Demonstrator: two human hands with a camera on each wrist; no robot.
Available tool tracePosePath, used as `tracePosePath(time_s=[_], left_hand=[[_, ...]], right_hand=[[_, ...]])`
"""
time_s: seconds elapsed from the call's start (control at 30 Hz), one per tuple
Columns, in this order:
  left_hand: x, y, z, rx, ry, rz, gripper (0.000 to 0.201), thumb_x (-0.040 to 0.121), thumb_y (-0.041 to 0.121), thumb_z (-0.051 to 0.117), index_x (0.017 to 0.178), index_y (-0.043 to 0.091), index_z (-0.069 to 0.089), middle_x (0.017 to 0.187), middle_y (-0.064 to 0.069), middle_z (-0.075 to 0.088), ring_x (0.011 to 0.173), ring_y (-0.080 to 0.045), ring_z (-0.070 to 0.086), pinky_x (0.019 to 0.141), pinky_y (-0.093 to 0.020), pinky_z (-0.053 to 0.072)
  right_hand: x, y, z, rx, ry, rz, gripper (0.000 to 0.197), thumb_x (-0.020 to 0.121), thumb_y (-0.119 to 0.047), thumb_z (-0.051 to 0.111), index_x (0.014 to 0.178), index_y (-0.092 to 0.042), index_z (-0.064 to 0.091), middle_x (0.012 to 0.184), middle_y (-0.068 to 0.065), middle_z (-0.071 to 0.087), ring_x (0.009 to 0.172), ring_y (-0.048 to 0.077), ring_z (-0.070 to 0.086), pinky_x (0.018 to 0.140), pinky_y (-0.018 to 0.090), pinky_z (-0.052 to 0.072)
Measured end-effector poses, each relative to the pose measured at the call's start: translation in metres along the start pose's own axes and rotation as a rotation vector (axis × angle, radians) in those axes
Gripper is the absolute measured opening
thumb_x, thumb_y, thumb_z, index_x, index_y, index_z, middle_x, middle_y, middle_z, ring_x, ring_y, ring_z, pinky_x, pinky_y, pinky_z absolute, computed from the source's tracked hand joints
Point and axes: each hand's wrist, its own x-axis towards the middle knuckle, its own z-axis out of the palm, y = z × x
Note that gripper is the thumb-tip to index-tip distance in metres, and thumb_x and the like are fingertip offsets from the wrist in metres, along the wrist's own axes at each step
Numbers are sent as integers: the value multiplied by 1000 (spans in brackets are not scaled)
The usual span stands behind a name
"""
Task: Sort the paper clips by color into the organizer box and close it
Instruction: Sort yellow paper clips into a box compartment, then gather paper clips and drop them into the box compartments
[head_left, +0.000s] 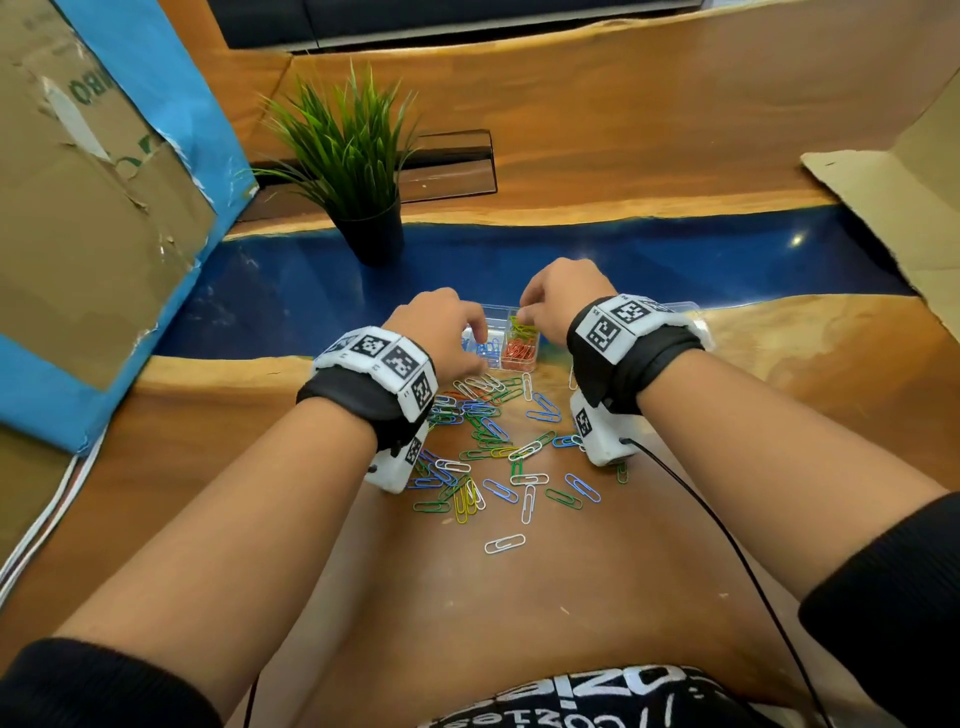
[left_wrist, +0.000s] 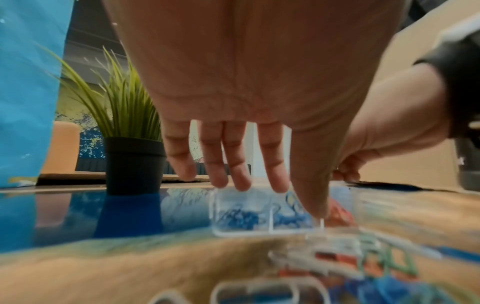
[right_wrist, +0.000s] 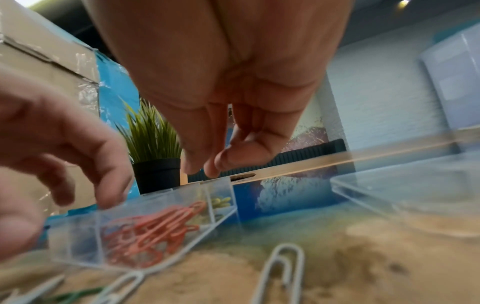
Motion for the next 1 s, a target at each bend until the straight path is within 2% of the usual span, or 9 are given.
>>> tracePosePath(time_s=[0.1, 0.2, 0.33, 0.47, 0.53, 0.63, 0.73, 0.83, 1.0], left_hand=[[-4, 1, 3, 43, 16, 10, 23, 78, 36, 70, 99, 28, 66, 112, -2, 55, 112, -23, 49, 93, -42, 46], [-4, 5, 3, 9, 23, 2, 14, 82, 30, 65, 96, 27, 69, 106, -1, 59, 103, -23, 55, 85, -38, 50], [-4, 9, 8, -46, 11, -28, 12, 84, 30, 63, 95, 30, 70, 101, -1, 61, 97, -22, 59, 81, -35, 52], [-11, 9, 8, -117, 43, 29, 18, 86, 32, 62, 102, 29, 69, 88, 6, 54, 96, -18, 56, 81, -34, 50], [-18, 5, 4, -182, 108, 69, 20, 85, 33, 63, 105, 27, 68, 89, 7, 54, 89, -15, 54, 82, -31, 48], [-31, -5, 1, -253, 208, 93, 14, 84, 33, 65, 94, 25, 69, 80, 8, 53, 79, -13, 53, 77, -28, 45], [-43, -19, 3, -223, 178, 1, 9, 83, 33, 66, 80, 24, 67, 65, 11, 51, 73, -14, 52, 70, -26, 41], [-53, -29, 4, -144, 50, -96, 13, 82, 35, 65, 74, 26, 64, 63, 12, 54, 73, -14, 53, 67, -23, 37], [-57, -22, 6, -95, 15, -112, 9, 83, 28, 61, 85, 26, 71, 78, 4, 63, 83, -15, 55, 69, -24, 41]], right_hand=[[-2, -2, 0, -5, 10, 1, 18, 89, -14, 57, 92, -21, 74, 107, 6, 69, 99, 24, 64, 74, 26, 48], [-2, -1, 0, -34, 0, 0, 22, 88, -11, 55, 88, -24, 72, 107, 5, 68, 98, 24, 64, 74, 26, 49], [-4, 6, -2, -87, -65, -10, 21, 88, -13, 57, 101, -22, 72, 112, 4, 68, 101, 23, 64, 86, 31, 53], [-7, 13, -7, -61, -42, -26, 25, 89, -12, 57, 105, -24, 71, 113, 1, 66, 103, 20, 62, 87, 28, 50], [-12, 17, -15, -16, 0, -26, 25, 89, -9, 55, 98, -26, 71, 106, -1, 66, 98, 17, 61, 83, 24, 47], [-23, 25, -26, -20, -9, 38, 20, 87, -9, 57, 82, -22, 71, 91, 1, 68, 87, 18, 61, 80, 25, 50], [-34, 26, -21, -148, -132, 97, 11, 83, -16, 64, 87, -12, 74, 72, 2, 65, 81, 22, 66, 72, 28, 55], [-35, 23, -7, -289, -183, 98, 29, 75, -31, 75, 94, -10, 72, 90, 7, 71, 90, 25, 67, 80, 33, 56], [-29, 16, 0, -356, -187, 85, 21, 76, -15, 68, 97, -10, 70, 100, 10, 70, 92, 27, 66, 80, 35, 57]])
